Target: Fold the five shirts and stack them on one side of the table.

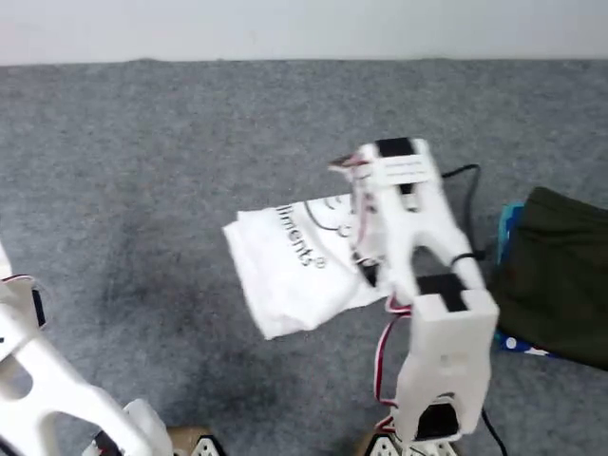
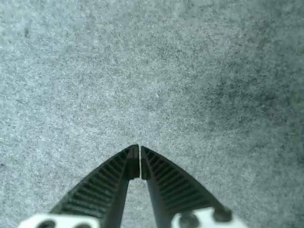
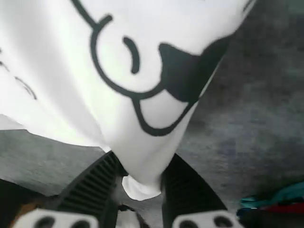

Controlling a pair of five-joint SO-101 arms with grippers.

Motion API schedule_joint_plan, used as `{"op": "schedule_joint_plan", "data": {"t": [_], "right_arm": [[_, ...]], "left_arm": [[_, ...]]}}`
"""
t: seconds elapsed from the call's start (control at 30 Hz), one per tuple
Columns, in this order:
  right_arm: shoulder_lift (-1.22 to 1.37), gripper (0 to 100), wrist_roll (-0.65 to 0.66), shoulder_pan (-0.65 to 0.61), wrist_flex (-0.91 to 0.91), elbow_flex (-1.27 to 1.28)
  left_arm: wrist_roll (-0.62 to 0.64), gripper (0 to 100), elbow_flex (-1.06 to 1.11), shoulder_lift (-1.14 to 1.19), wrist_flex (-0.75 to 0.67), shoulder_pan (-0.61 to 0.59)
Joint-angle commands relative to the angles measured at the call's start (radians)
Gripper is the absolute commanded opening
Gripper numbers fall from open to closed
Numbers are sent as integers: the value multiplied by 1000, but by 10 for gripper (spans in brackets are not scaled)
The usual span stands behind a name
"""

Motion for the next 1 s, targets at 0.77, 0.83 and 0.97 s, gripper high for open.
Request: {"op": "schedule_joint_plan", "data": {"t": [0.77, 0.83, 0.97], "right_arm": [[317, 273, 224, 105, 42, -896], [259, 247, 198, 82, 42, -839], [116, 143, 198, 1, 42, -664]], "left_arm": [[-103, 14, -179, -29, 72, -2], [-120, 14, -193, -29, 72, -2], [-118, 14, -197, -29, 69, -2]]}}
